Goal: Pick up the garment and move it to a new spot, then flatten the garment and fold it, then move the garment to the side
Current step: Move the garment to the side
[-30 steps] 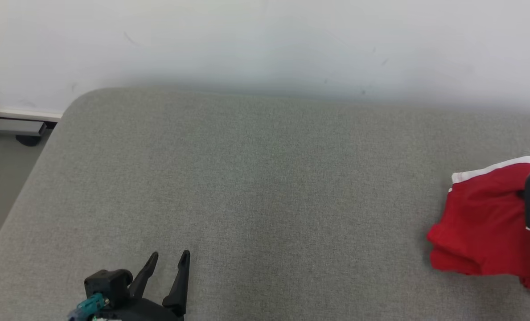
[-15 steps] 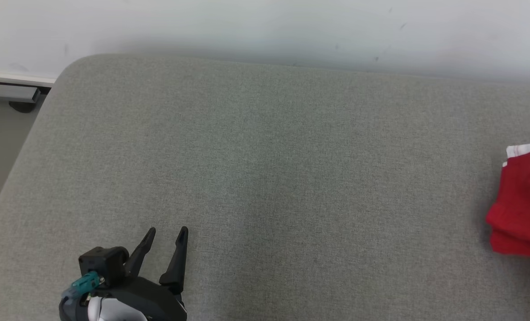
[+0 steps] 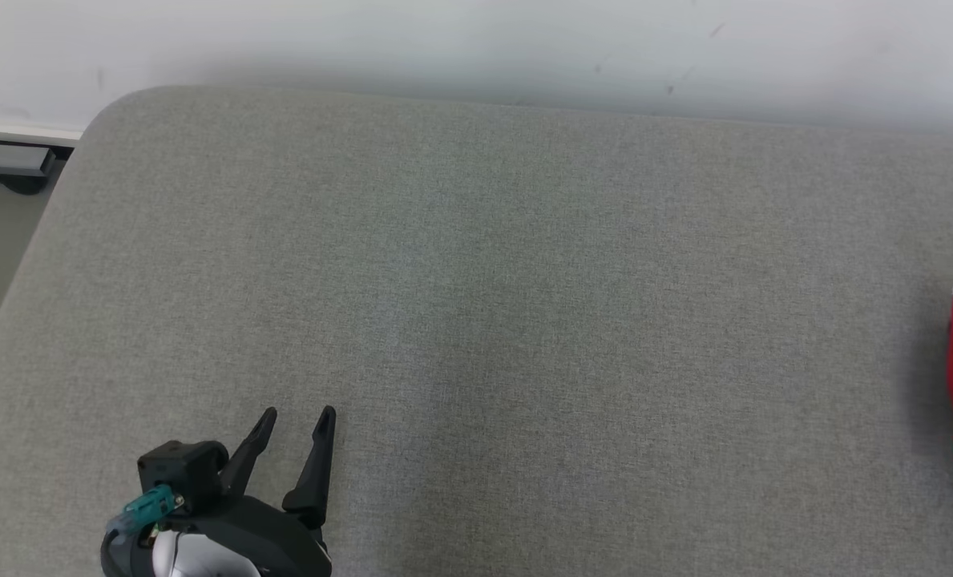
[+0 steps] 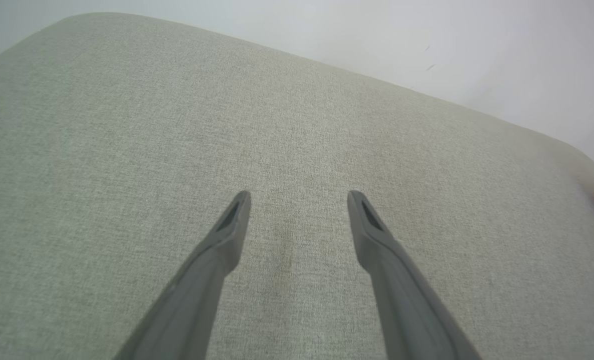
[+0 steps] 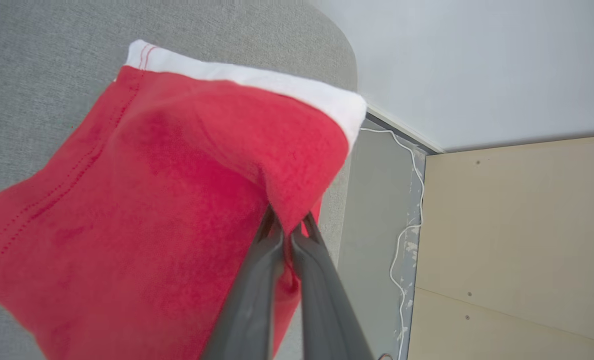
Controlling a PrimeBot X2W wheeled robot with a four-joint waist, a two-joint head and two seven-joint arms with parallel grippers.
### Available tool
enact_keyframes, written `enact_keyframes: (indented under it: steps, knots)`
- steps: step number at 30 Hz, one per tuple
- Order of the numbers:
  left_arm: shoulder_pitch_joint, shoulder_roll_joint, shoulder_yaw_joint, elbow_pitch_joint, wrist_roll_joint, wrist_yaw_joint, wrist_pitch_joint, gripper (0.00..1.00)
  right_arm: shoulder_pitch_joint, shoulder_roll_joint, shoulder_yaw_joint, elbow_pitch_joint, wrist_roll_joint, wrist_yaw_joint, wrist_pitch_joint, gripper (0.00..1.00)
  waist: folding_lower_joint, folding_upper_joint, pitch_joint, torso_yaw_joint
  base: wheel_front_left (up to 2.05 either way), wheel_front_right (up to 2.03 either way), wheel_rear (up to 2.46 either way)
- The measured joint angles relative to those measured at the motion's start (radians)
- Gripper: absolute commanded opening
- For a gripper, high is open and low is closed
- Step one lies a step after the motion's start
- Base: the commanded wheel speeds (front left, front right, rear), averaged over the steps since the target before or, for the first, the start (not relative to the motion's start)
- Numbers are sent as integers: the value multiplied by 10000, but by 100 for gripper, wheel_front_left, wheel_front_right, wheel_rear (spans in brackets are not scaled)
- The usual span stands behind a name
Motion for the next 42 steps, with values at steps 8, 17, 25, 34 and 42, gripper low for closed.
enact_keyframes:
  steps: [8,17,25,34,42]
  knots:
    - [-3,79,-8,-73,4,-13,44,100,350,4,142,297,-341,-17,-395,25,0,-1,66,-86,0,0,0]
    - [-24,86,-23,-96,59,-15,148,100,355,-290,336,385,-1312,-94,-1511,100,0,0,103,-153,0,0,0]
    - [-194,54,-19,-105,71,-13,157,100,-98,-115,385,579,-1394,-188,-2706,100,0,-1,78,-148,0,0,0]
    - [-421,-4,71,-82,355,17,-253,100,-713,1910,336,125,-257,-180,-5653,100,0,0,-205,-94,0,0,0]
    - [-450,8,445,165,422,107,-732,100,-265,3963,102,-364,594,-792,-7582,100,0,-1,-763,-143,0,0,0]
